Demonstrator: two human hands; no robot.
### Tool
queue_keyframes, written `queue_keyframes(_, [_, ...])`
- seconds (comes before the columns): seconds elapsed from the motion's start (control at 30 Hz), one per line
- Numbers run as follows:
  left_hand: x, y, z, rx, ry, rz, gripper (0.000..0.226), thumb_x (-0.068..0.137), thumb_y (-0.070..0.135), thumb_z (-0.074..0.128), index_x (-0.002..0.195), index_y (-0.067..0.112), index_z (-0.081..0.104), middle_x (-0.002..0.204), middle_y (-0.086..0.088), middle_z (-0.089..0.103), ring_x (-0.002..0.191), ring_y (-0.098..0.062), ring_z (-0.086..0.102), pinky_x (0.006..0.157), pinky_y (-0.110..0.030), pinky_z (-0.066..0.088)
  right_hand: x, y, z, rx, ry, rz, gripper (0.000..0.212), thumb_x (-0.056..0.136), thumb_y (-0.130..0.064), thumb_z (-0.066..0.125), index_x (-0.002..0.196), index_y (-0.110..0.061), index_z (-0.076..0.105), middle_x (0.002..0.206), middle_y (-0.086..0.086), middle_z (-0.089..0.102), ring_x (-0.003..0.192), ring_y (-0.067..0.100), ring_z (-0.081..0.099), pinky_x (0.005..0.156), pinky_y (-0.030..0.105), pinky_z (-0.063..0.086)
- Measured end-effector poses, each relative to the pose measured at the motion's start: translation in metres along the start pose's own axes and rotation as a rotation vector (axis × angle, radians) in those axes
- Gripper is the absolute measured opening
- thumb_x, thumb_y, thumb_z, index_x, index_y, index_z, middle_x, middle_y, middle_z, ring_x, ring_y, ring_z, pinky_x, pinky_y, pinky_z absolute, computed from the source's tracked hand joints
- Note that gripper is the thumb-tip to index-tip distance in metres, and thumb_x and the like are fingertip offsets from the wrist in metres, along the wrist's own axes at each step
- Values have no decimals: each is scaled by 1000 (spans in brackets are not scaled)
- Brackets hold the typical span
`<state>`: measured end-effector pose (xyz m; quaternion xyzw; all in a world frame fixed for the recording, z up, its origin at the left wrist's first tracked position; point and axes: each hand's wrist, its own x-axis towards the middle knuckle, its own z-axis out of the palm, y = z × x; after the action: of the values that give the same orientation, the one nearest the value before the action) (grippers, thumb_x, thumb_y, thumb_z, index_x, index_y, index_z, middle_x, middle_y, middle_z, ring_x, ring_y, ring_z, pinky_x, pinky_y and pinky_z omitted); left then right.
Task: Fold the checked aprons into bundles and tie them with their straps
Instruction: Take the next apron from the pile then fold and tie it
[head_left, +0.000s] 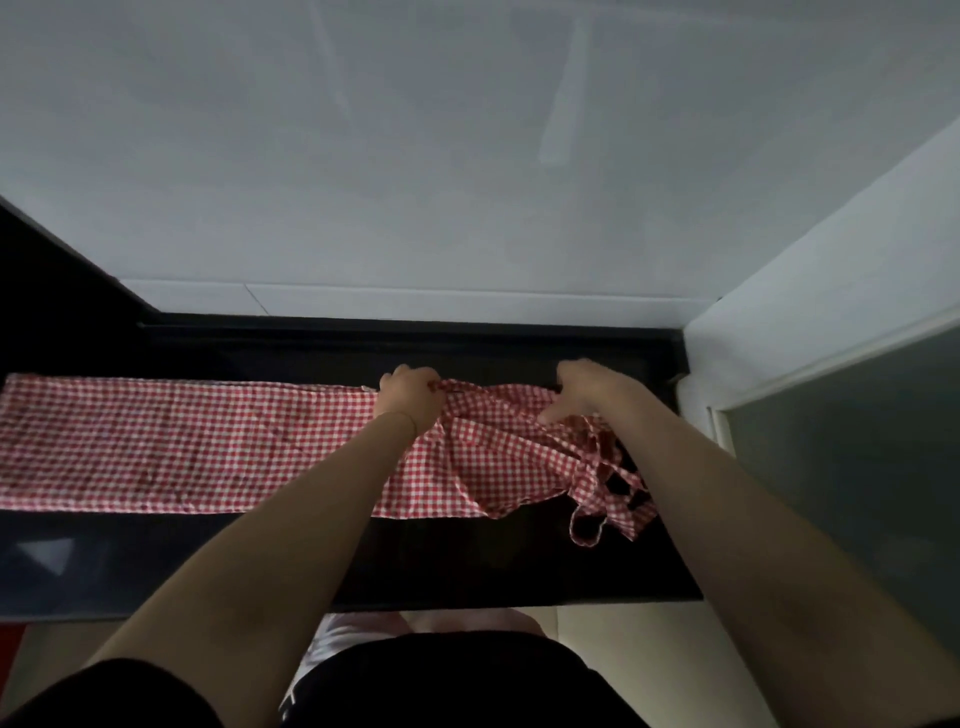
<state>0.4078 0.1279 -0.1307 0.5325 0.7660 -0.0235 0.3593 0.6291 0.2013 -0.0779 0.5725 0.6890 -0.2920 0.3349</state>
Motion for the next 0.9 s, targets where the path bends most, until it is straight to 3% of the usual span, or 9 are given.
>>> queue_keyframes(0.07, [1,2,-1,-61,24,-13,25,100,27,41,106,18,63,117,-12,57,108,-31,51,94,-43,48,6,-18,6,153,201,-130,70,82,-49,72,138,-14,48,135,10,48,118,27,53,99,44,48])
queue_keyframes(0.17, [2,3,-3,-132,77,-13,23,99,28,43,86,19,60,102,-9,61,88,-24,59,75,-37,50,14,-59,16,292,268,-260,63,83,-45,72,136,-21,50,132,2,49,118,22,52,100,45,46])
queue_keyframes(0.3, [-2,4,-9,-149,74,-20,28,102,31,43,91,16,64,93,-5,63,76,-18,60,61,-29,42,30,-100,27,193,306,-303,11,92,-37,62,95,-27,60,105,-1,62,90,16,57,89,42,50])
queue_keyframes(0.4, [-2,2,-12,-187,40,-41,29,103,28,42,93,15,65,88,-4,66,78,-18,61,68,-30,48,28,-98,20,230,325,-197,5,95,-28,57,93,-24,59,92,-1,62,81,16,59,83,38,53])
queue_keyframes(0.5, [-1,-3,-13,-270,85,-61,28,104,27,42,99,13,65,92,-6,65,82,-20,61,76,-34,51,24,-58,7,267,435,-76,17,91,-25,61,104,-14,64,100,5,64,90,25,63,77,34,52])
queue_keyframes(0.6, [4,-3,-14,-278,82,-89,30,104,30,40,102,11,63,98,-9,66,86,-22,61,77,-35,51,28,-3,0,510,587,174,38,90,-29,62,118,-4,63,116,17,66,107,34,63,84,36,50])
queue_keyframes(0.73, [11,4,-13,-298,118,-196,40,102,40,44,124,6,48,121,-17,56,109,-33,56,92,-44,49,17,36,-2,733,770,516,82,91,-41,67,148,1,26,148,23,39,134,39,41,105,49,40])
queue_keyframes(0.8, [7,8,-8,-297,235,-203,39,102,34,45,126,3,44,129,-22,47,117,-36,49,94,-44,44,12,39,5,758,825,529,78,92,-36,67,146,3,26,147,24,36,134,40,40,105,46,39])
queue_keyframes(0.9, [-9,8,5,-93,369,-70,29,99,28,46,117,5,50,123,-17,45,112,-31,45,79,-40,43,13,30,22,733,711,229,39,93,-26,62,119,1,54,117,17,60,112,35,58,83,35,44])
